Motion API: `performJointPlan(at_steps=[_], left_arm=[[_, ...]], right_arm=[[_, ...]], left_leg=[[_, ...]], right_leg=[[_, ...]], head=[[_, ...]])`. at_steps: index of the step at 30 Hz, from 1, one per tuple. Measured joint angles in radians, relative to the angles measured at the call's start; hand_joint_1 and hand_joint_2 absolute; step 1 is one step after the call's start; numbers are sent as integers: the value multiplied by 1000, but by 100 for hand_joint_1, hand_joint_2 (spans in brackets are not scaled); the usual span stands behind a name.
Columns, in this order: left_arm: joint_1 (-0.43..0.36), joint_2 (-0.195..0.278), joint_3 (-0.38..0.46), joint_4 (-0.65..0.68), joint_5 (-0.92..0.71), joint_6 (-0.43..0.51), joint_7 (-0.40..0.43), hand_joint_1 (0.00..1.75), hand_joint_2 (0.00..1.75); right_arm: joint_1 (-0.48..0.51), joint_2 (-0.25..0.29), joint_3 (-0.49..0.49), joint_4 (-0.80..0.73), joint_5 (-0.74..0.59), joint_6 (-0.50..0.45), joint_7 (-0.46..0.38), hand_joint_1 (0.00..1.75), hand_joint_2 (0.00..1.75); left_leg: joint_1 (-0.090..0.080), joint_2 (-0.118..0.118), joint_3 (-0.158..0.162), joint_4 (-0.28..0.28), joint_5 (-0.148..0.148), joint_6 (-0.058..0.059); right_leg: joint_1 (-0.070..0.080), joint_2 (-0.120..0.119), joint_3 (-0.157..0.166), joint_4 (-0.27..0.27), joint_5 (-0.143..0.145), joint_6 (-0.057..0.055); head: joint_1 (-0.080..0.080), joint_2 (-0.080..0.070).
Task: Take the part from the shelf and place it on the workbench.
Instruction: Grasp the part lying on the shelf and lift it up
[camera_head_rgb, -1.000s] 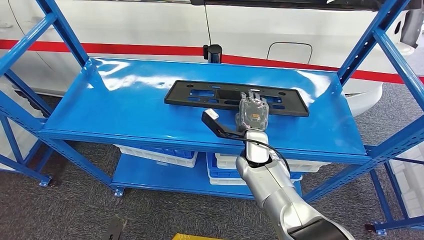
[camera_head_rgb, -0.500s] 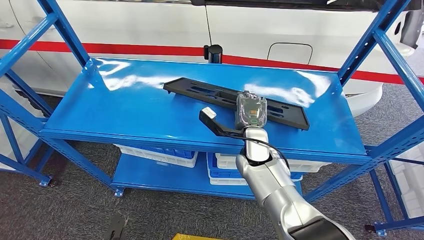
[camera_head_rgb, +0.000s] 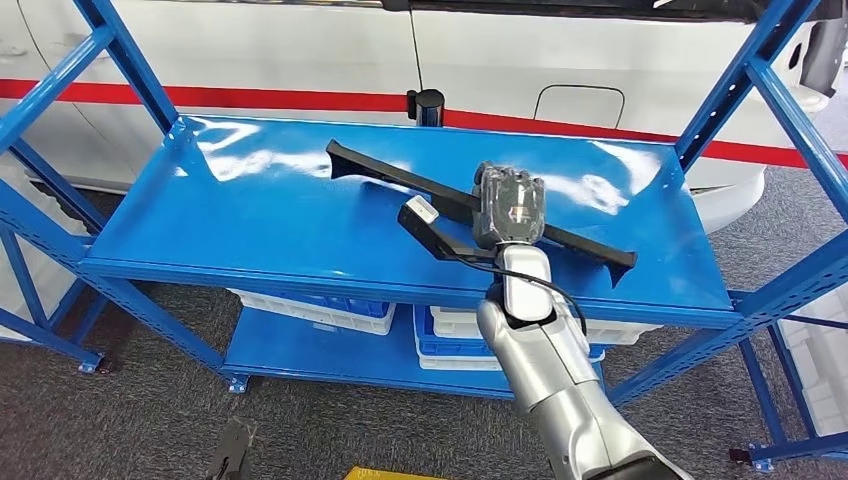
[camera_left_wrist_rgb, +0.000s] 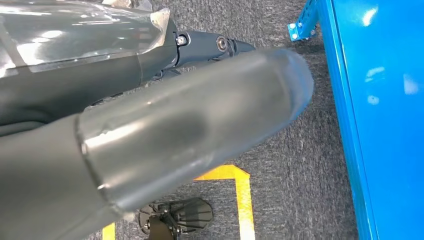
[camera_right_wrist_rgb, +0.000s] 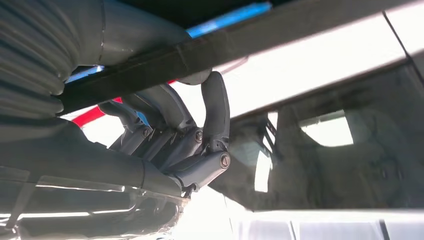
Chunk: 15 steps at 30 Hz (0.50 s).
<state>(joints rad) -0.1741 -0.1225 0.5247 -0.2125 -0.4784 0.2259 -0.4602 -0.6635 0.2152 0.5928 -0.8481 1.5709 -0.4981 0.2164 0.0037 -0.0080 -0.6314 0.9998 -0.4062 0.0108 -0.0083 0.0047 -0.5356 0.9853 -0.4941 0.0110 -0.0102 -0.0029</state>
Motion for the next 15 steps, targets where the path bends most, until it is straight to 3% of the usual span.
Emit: performJointPlan(at_steps=[6,10,15], left_arm=[[-5,-1,0,0,-8,-14,-8,0,0],[-11,-1,0,0,-11,-31,-2,0,175],[-18,-6,-1,0,-39,-39,12,0,175]], right_arm=[[37,-10,-46,-181,0,27,-58,175,175],[61,-13,-68,-278,0,24,-85,175,175],[91,-26,-115,-467,-8,32,-125,175,175]], left_leg=[[0,0,0,0,0,0],[0,0,0,0,0,0],[0,0,0,0,0,0]], right_leg=[[0,0,0,0,0,0],[0,0,0,0,0,0],[0,0,0,0,0,0]], head=[[0,0],[0,0],[0,0]])
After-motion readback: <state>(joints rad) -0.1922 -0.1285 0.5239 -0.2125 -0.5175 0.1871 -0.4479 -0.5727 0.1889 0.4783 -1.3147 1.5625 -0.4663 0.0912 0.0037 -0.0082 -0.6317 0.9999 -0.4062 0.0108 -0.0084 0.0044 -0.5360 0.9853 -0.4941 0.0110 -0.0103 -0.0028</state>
